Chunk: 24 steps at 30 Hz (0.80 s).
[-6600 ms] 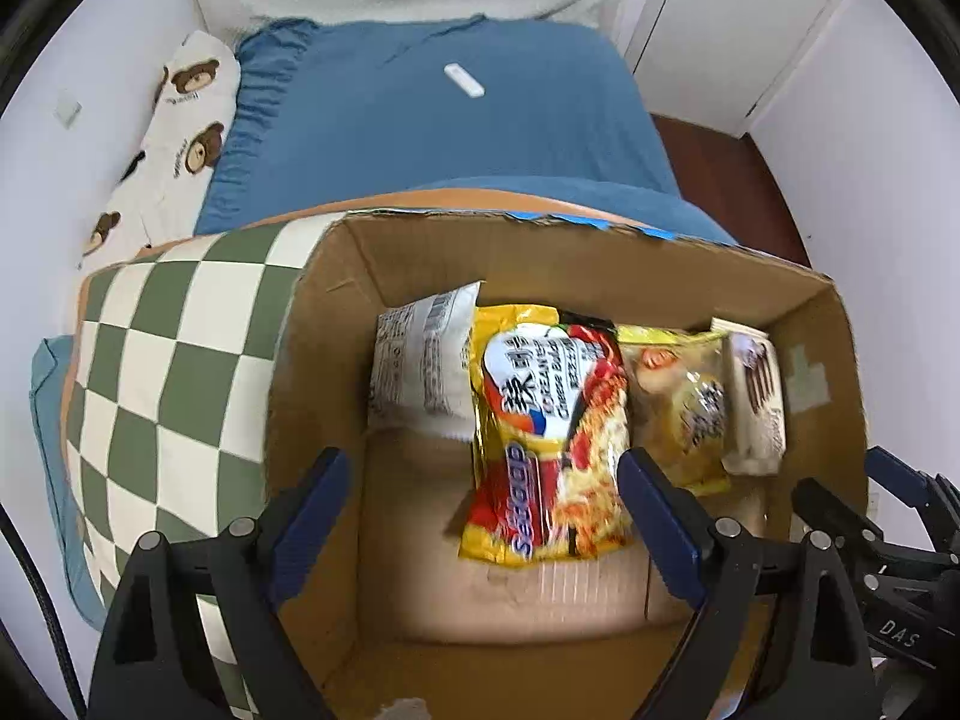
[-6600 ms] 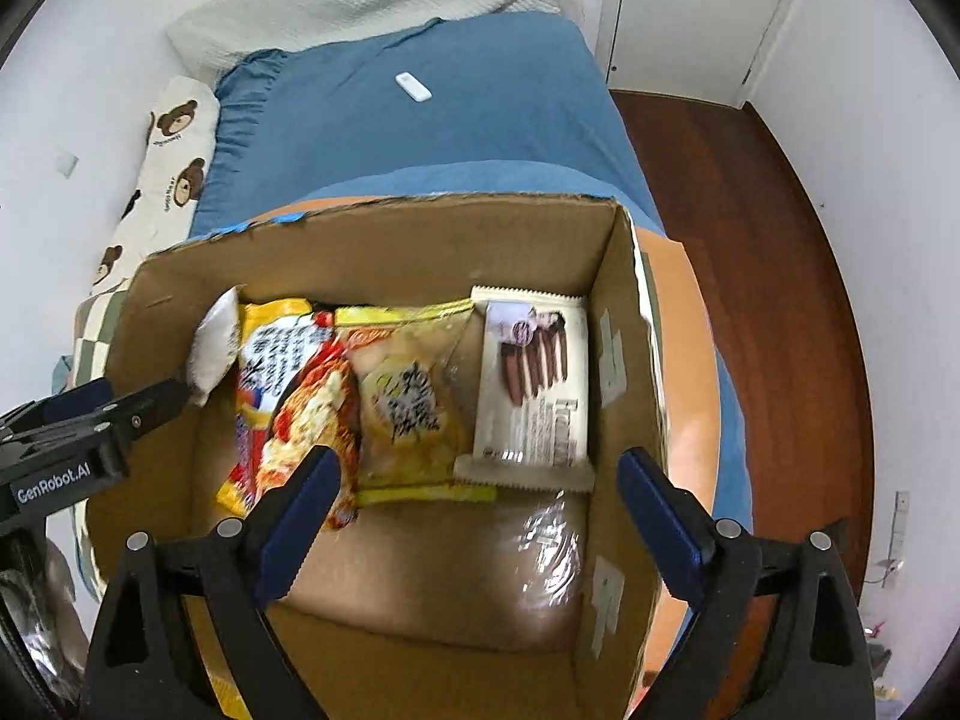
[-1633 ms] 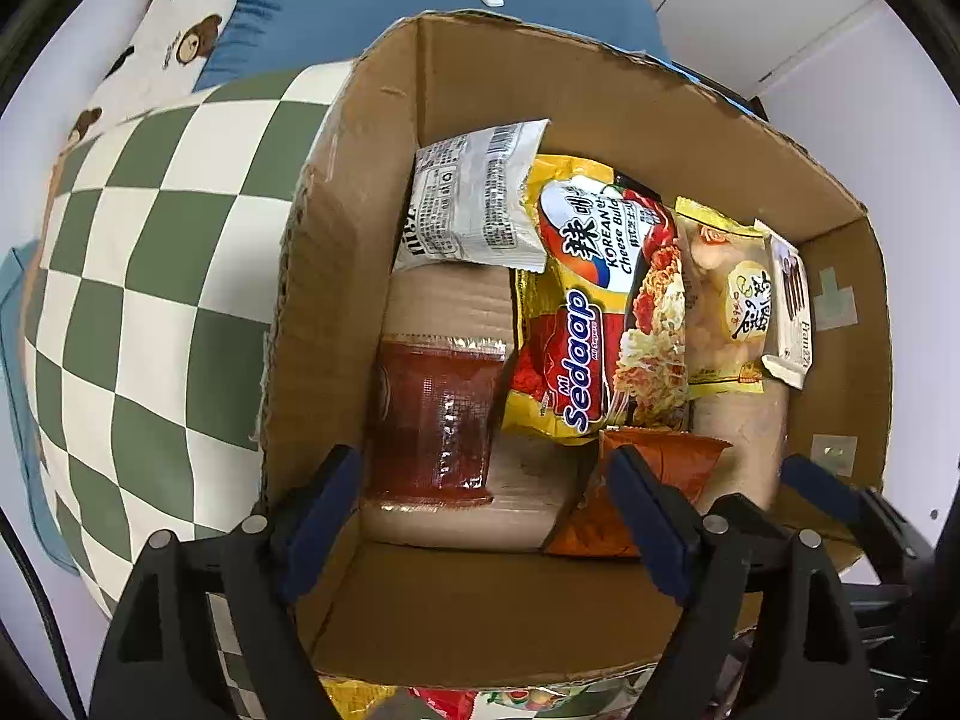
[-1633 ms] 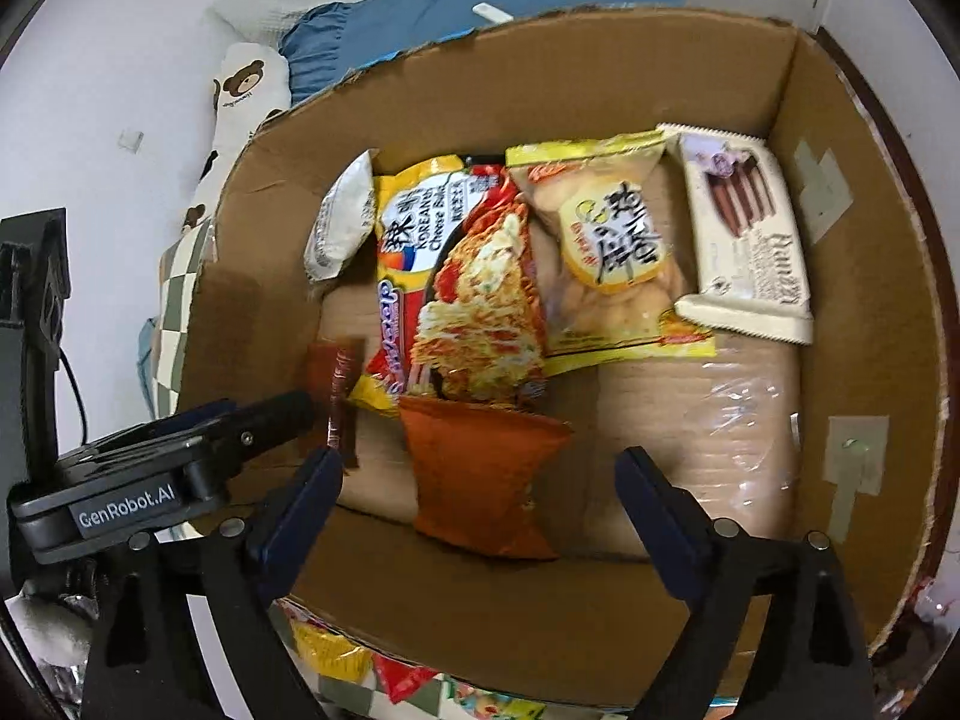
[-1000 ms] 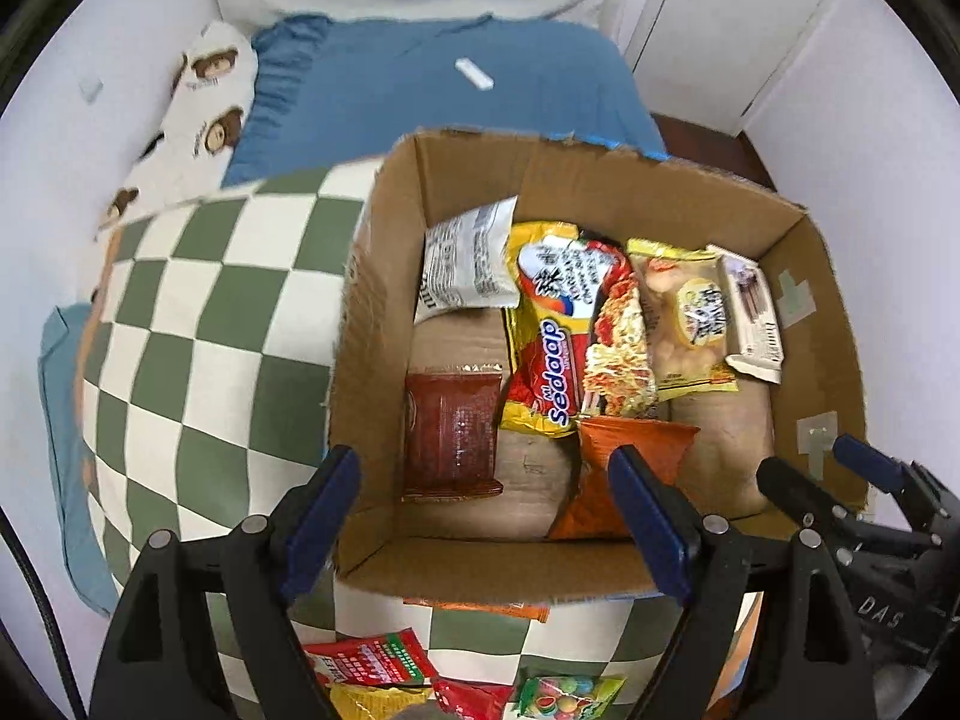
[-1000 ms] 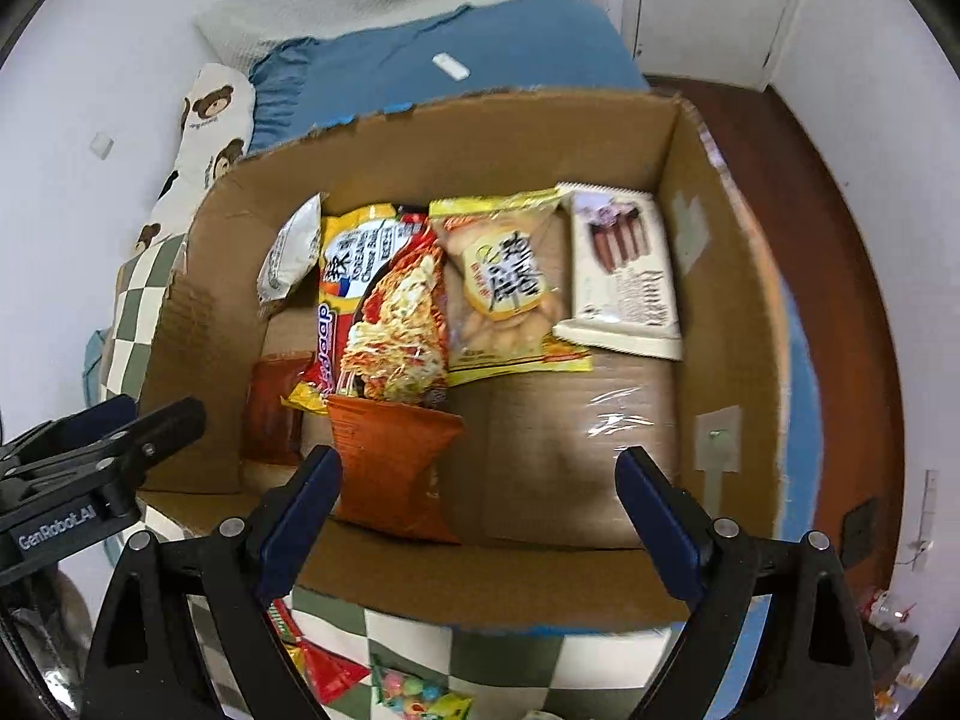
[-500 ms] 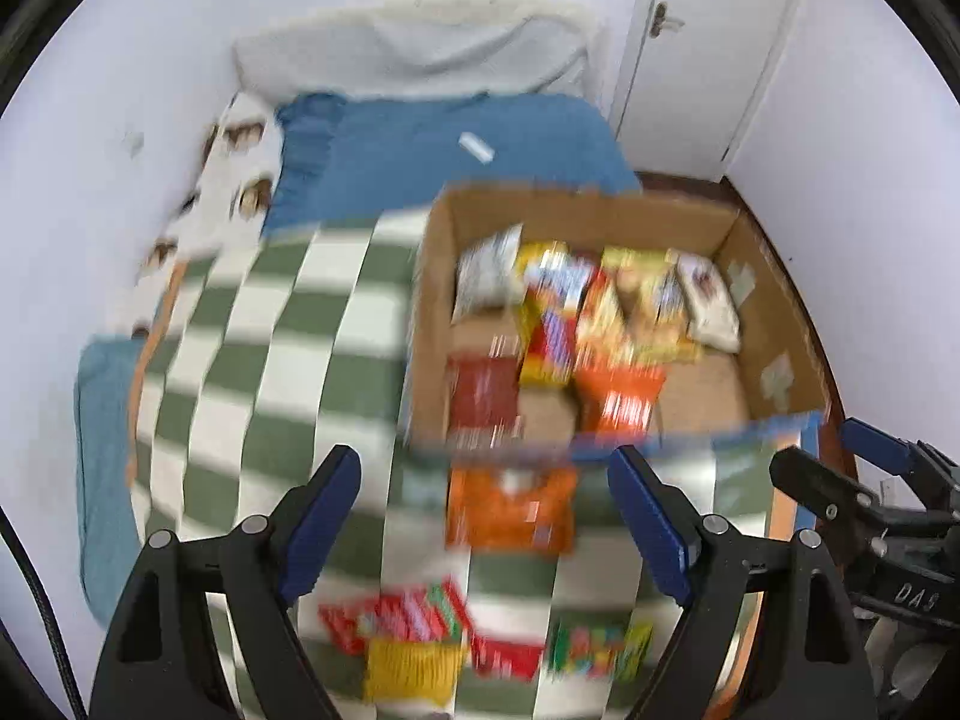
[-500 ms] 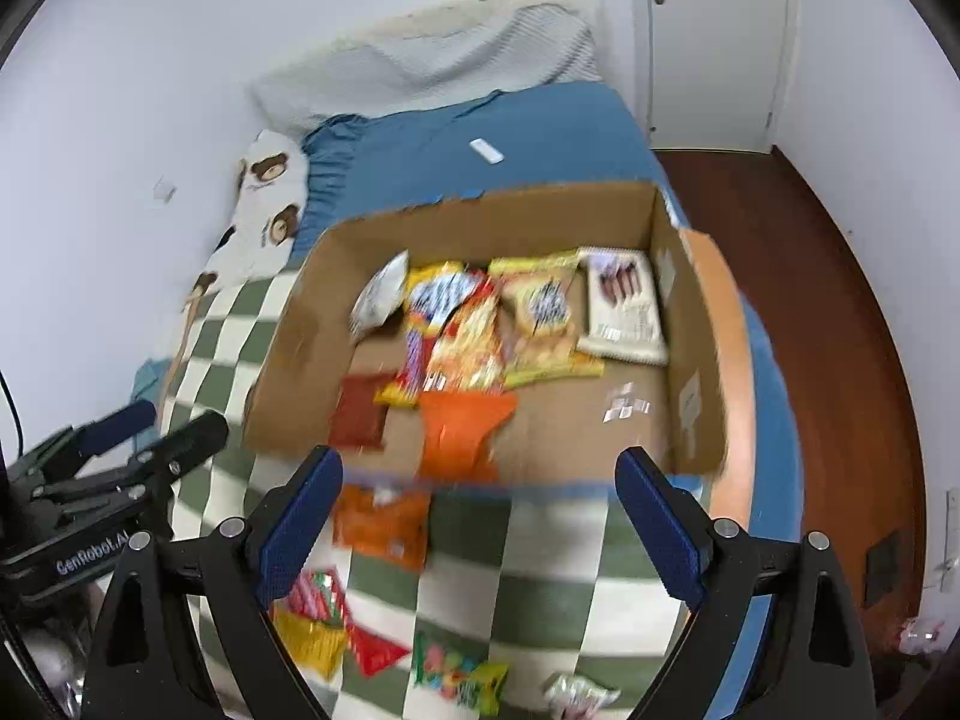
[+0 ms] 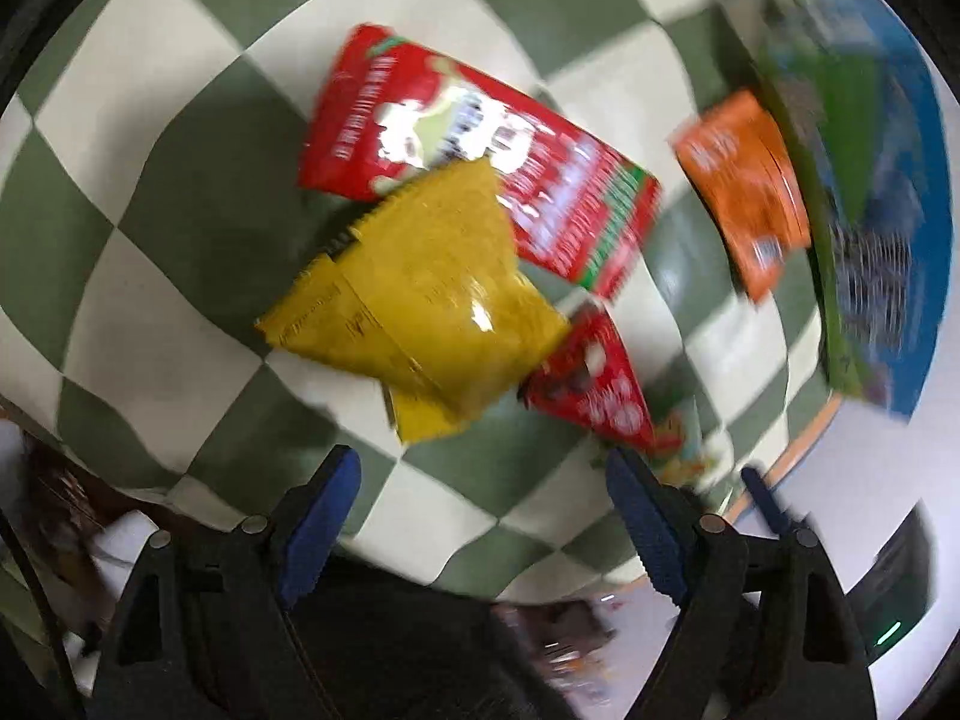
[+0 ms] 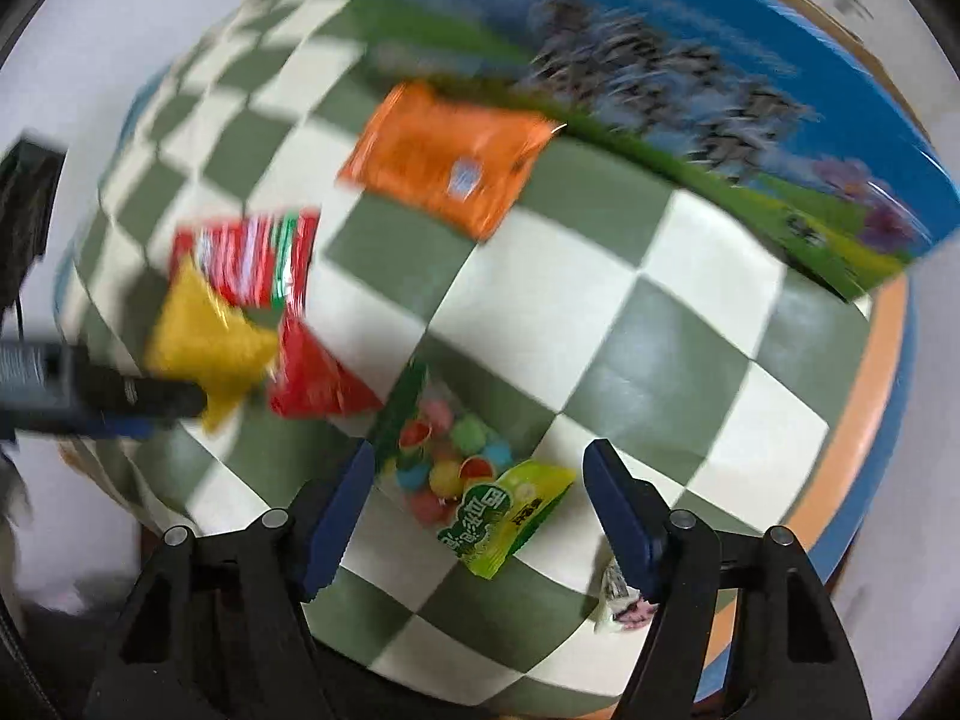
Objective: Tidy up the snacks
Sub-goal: 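Move both tools back toward the remaining snacks on the blanket, then grasp the yellow chip bag with left tool while right tool grasps watermelon candy bag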
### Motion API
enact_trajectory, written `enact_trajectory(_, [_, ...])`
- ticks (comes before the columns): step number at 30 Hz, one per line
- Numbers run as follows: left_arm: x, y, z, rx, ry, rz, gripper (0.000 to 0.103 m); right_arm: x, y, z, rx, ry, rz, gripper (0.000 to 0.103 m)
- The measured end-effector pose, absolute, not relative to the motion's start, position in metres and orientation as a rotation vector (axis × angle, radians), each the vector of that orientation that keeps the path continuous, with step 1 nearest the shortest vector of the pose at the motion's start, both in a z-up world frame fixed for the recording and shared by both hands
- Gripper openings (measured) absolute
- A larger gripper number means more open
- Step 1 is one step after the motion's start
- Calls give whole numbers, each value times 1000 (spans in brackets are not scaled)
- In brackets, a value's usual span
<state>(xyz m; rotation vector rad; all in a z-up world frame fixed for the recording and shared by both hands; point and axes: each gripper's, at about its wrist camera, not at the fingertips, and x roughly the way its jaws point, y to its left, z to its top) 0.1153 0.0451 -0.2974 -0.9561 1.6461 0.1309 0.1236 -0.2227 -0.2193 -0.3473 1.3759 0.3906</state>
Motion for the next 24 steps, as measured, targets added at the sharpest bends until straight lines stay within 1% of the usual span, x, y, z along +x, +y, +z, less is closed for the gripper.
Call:
enact_trajectory(3, [117,53,-307,-1064,1596,173,83,111,-204,-241,-510,1375,432,75])
enact_trajectory(7, [130,50,-313,-1053,1562,198,83,97,-189,-261,-670,1378,461,75])
enact_trajectory(11, [156,30,-306,-808,1553,189,82,94,-187,-279,-712,1405,455,74])
enact_trajectory(12, [162,21,-303,-704,1552,173,80,94,-188,-282,-704,1414,451,73])
enact_trajectory(13, [167,15,-302,-644,1554,156,79,95,-189,-284,-693,1424,447,69])
enact_trajectory(14, [171,5,-302,-557,1560,122,78,96,-193,-285,-652,1441,438,67])
enact_trajectory(16, [176,-11,-302,-413,1565,77,76,102,-204,-287,-518,1484,387,66])
enact_trajectory(19, [179,-31,-307,-234,1587,24,76,115,-237,-289,-210,1548,305,66])
enact_trajectory(22, [179,-41,-310,-186,1592,20,76,120,-265,-290,49,1573,248,66])
enact_trajectory(24, [178,-45,-311,-192,1592,29,76,119,-274,-291,136,1583,248,67])
